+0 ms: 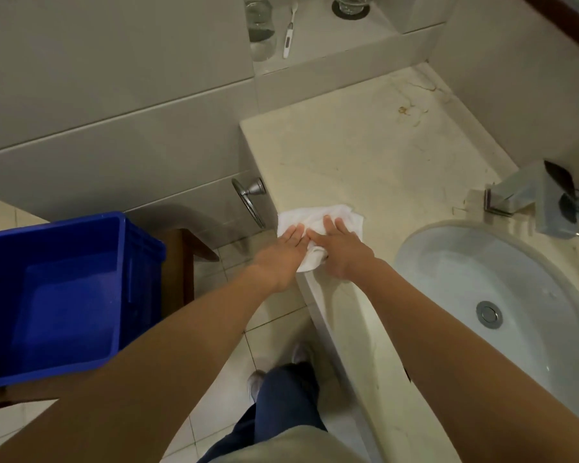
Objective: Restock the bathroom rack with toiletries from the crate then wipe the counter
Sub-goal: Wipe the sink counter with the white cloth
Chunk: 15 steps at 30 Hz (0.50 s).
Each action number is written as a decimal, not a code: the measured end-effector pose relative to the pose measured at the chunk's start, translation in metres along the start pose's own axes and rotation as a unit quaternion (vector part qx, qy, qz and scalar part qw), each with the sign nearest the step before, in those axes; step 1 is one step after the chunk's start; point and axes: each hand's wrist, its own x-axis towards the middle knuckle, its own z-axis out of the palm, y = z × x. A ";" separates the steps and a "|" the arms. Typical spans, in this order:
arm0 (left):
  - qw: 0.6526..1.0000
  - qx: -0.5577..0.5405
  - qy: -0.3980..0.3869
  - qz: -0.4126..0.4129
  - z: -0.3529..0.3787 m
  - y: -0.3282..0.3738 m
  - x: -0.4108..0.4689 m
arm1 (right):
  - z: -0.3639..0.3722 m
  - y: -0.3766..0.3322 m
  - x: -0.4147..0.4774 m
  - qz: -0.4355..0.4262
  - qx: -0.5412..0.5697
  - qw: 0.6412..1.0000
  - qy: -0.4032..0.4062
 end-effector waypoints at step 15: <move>0.999 0.031 -0.015 -0.029 -0.049 -0.046 0.050 | -0.054 0.001 0.074 -0.054 -0.010 0.998 0.007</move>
